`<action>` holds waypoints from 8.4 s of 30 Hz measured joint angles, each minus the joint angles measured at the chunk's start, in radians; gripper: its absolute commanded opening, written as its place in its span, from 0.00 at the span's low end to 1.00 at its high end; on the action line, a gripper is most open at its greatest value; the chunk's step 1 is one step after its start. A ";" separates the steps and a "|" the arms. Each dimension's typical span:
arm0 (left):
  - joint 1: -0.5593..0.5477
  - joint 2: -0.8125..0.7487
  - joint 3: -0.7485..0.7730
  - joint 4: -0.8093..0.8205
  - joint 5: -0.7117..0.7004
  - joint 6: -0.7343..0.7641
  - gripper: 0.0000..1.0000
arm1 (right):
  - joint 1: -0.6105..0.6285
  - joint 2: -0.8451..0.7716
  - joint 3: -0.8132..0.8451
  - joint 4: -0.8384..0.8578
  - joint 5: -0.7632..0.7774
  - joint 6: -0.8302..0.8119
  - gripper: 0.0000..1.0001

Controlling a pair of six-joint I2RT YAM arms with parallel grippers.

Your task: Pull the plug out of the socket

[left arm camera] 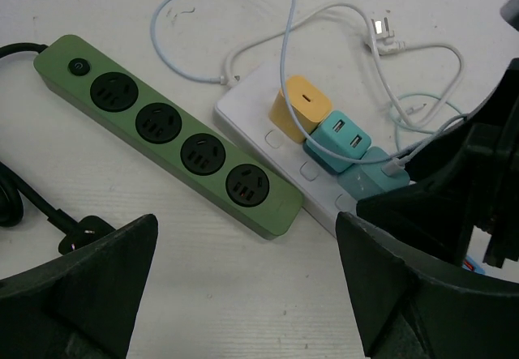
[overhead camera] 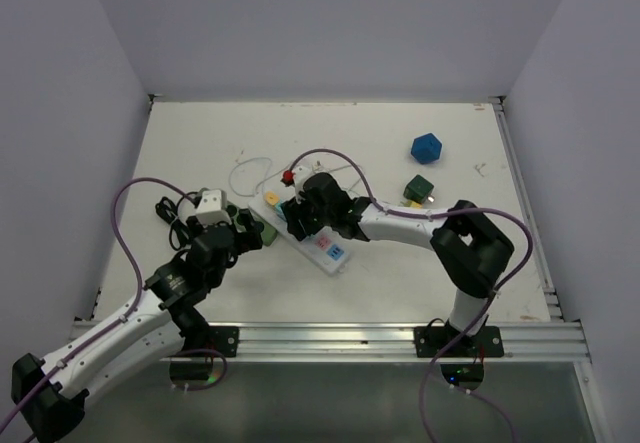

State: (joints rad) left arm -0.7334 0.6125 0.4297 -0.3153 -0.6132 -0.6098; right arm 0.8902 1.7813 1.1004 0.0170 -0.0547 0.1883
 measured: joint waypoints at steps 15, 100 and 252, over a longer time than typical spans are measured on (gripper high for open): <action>0.000 0.008 -0.001 0.008 0.004 0.000 0.96 | 0.006 0.043 0.001 0.023 0.106 -0.059 0.10; 0.006 0.484 -0.019 0.576 0.286 0.049 0.92 | -0.168 -0.498 -0.438 0.430 -0.021 0.086 0.00; 0.136 0.880 0.038 0.913 0.430 -0.031 0.85 | -0.050 -0.200 -0.290 0.208 0.066 -0.209 0.00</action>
State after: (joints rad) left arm -0.5972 1.4925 0.4679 0.5976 -0.1833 -0.6407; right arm 0.8406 1.5818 0.8108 0.2253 0.0113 -0.0212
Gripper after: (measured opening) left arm 0.859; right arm 0.339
